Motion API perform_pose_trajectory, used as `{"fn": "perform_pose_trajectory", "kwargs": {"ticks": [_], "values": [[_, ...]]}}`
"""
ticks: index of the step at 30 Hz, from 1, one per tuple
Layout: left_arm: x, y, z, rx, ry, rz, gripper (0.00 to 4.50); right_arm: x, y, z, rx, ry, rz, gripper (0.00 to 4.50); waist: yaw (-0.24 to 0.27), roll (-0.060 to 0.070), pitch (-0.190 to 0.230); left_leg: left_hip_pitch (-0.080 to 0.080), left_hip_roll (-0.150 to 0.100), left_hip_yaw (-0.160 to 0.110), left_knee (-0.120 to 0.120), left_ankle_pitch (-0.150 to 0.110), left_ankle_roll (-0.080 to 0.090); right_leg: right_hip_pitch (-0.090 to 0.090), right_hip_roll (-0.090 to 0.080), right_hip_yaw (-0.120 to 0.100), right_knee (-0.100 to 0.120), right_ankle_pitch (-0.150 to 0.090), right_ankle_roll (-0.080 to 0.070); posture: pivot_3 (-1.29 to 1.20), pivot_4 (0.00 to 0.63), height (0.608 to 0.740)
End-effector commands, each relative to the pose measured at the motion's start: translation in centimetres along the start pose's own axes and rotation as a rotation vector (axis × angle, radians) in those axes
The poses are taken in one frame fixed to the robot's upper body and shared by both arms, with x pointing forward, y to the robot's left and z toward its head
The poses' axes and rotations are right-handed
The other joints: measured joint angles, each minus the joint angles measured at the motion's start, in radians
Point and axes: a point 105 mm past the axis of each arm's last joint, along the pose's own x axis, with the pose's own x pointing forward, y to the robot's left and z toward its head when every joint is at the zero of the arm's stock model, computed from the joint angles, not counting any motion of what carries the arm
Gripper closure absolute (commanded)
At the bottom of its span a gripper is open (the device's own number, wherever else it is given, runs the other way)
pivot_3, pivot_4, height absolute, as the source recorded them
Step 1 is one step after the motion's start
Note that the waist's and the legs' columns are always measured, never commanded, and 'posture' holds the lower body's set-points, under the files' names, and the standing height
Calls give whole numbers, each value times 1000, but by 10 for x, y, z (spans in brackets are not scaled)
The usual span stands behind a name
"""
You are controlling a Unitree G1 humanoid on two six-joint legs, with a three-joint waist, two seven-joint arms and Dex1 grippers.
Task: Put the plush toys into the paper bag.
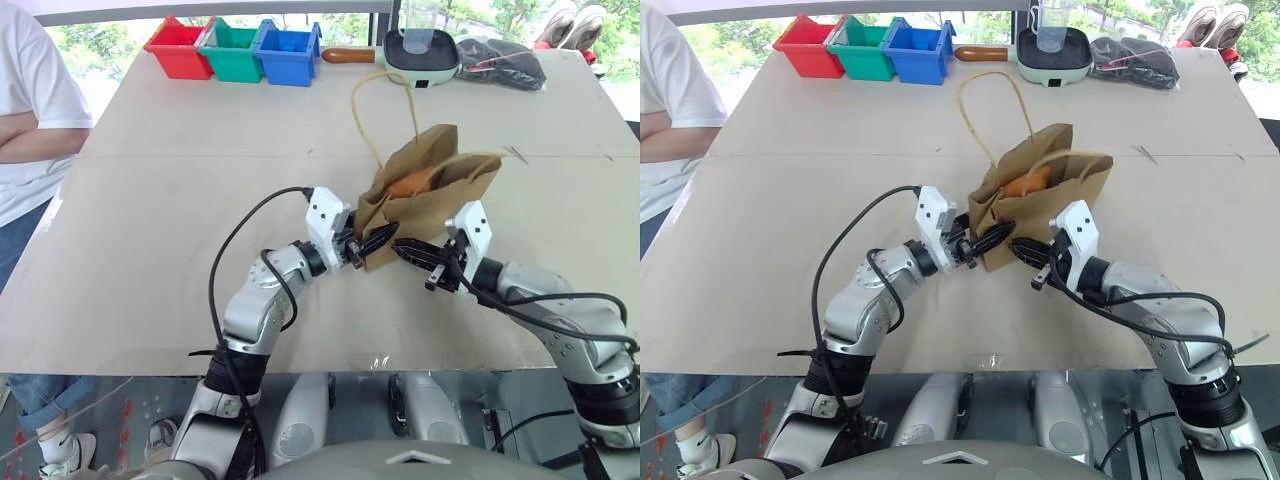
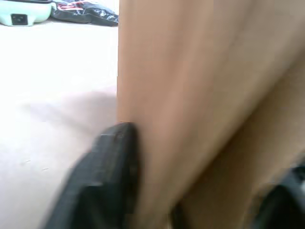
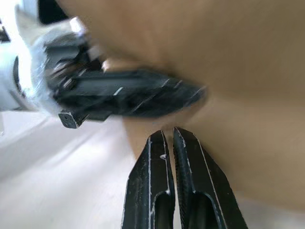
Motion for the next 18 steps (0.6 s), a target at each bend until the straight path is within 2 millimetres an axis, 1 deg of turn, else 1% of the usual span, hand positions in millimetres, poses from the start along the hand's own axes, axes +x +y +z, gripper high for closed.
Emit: {"fn": "perform_pose_trajectory", "kwargs": {"ticks": [1, 2, 3, 4, 5, 6, 7, 8, 11, 13, 15, 17, 18], "values": [[-4, 5, 18, 23, -90, -21, 3372, -22, 11, 31, -75, -190, 18, 4500, 0, 0, 0, 0, 0, 0, 0, 0, 0, 0, 0, 0, 0, 0, 0, 0, 150, 740], [-8, 7, 20, 47, -98, -55, 3796, -30, 8, 34, -87, -215, 8, 4500, -2, 0, 0, 0, 0, 0, 0, 0, 0, 0, 0, 0, 0, 0, 0, 0, 150, 740], [-12, 8, 23, 64, -107, -81, 4300, -36, 4, 34, -106, -217, -27, 4247, -5, 0, 0, 0, 0, 0, 0, 0, 0, 0, 0, 0, 0, 0, 0, 0, 150, 740], [-16, 11, 26, 73, -112, -101, 4500, -41, -1, 33, -135, -219, -60, 3950, -6, 0, 0, 0, 0, 1, 0, 0, 0, 0, 1, 0, 0, 0, 0, 0, 150, 740], [-21, 19, 29, 101, -107, -118, 4500, -48, -4, 31, -168, -205, -81, 3620, -5, 0, 0, 1, 0, 1, 0, 0, 0, 0, 1, 1, 1, 0, 0, 0, 150, 740], [-26, 27, 33, 132, -103, -136, 4500, -54, -6, 28, -189, -188, -91, 3185, -3, 0, 0, 1, 0, 1, 0, 0, 0, 0, 1, 0, 1, 0, 0, 0, 150, 740], [-31, 33, 37, 160, -99, -178, 4500, -61, -6, 25, -211, -169, -95, 2506, -2, 0, 0, 1, 0, 1, 0, 0, 0, 0, 1, 0, 2, 0, 0, 0, 150, 740], [-37, 38, 41, 192, -101, -219, 4500, -67, -7, 23, -229, -151, -102, 2130, -1, 0, 0, 1, 0, 0, 0, 0, 0, 0, 1, -1, 2, 0, 0, 0, 150, 740], [-45, 73, 49, 352, -24, -276, 4500, -89, -12, 15, -314, -64, -126, 860, 3, 0, 0, 1, 0, 0, 0, 0, 0, 0, 1, -1, 3, 0, 0, 0, 150, 740], [-46, 90, 53, 422, 8, -315, 4500, -97, -16, 14, -347, -39, -151, 43, 1, -1, 0, 0, -1, 0, 1, 0, 0, 0, 1, -1, 1, 0, 0, 0, 150, 740], [-44, 97, 51, 442, 34, -349, 4500, -99, -18, 14, -365, -30, -163, 43, -1, -1, 0, 0, -1, 1, 1, 0, 0, 0, 1, -1, 1, 0, 0, 0, 150, 740], [-44, 100, 46, 461, 65, -376, 4500, -98, -18, 16, -366, -35, -164, 43, -5, -1, 0, 0, -1, 1, 1, 0, 0, 0, 1, -1, 1, 0, 0, 0, 150, 740], [-46, 100, 44, 430, 83, -412, 4500, -97, -17, 16, -368, -37, -164, 43, -6, -1, 0, 0, -1, 1, 1, 0, 0, 0, 1, -1, 1, 0, 0, 0, 150, 740]]}}
